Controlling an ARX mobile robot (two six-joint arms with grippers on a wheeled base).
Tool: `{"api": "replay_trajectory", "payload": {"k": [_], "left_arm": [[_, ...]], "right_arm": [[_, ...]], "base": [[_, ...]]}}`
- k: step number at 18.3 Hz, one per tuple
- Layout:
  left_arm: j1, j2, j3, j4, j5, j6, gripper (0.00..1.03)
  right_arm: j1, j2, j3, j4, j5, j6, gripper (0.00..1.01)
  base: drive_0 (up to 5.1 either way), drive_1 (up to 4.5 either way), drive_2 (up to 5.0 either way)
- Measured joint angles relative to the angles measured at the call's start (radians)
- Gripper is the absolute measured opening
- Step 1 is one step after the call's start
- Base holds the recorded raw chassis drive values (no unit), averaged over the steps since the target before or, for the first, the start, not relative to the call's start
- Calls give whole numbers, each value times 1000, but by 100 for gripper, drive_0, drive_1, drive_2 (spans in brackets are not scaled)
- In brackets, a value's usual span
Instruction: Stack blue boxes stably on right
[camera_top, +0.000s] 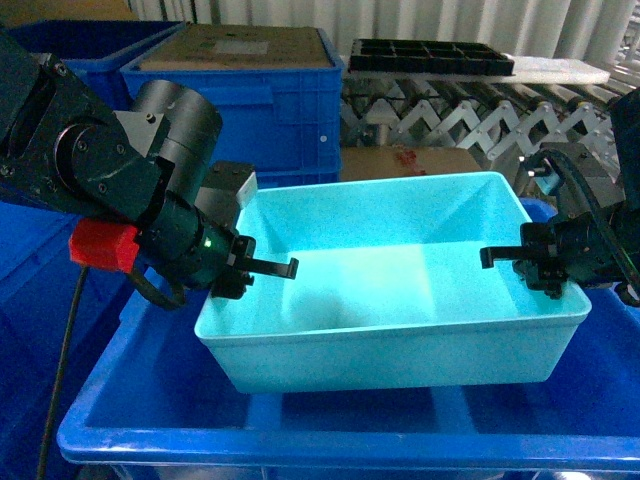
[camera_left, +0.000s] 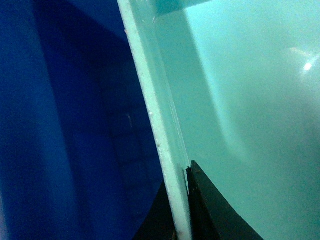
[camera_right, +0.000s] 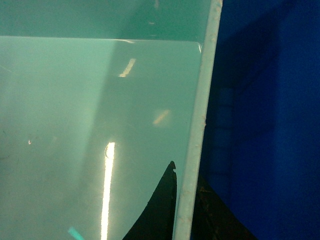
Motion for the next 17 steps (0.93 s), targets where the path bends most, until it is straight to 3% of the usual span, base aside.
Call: {"api": "replay_trajectory", "payload": {"k": [4, 6, 8, 10, 15, 16, 17], "left_arm": [[0, 0, 0, 0, 0, 0, 2], [0, 0, 0, 2, -8, 10, 5], [0, 0, 0, 2, -26, 71, 22], [5, 0, 0, 1, -27, 103, 43], [4, 0, 0, 1, -27, 114, 79], [4, 0, 0, 2, -24, 114, 92], [1, 0, 0, 1, -26, 116, 100]], "right_arm": [[0, 0, 0, 0, 0, 0, 7], [0, 0, 0, -3, -6, -18, 13], [0, 0, 8, 4, -17, -50, 30], [0, 0, 11, 3, -19, -62, 50], [1, 0, 11, 4, -19, -68, 89], [1, 0, 11, 4, -19, -68, 99], [1, 0, 12, 4, -19, -68, 98]], "base": [[0, 0, 0], [0, 0, 0], [0, 0, 0], [0, 0, 0], [0, 0, 0], [0, 0, 0], [0, 0, 0]]}}
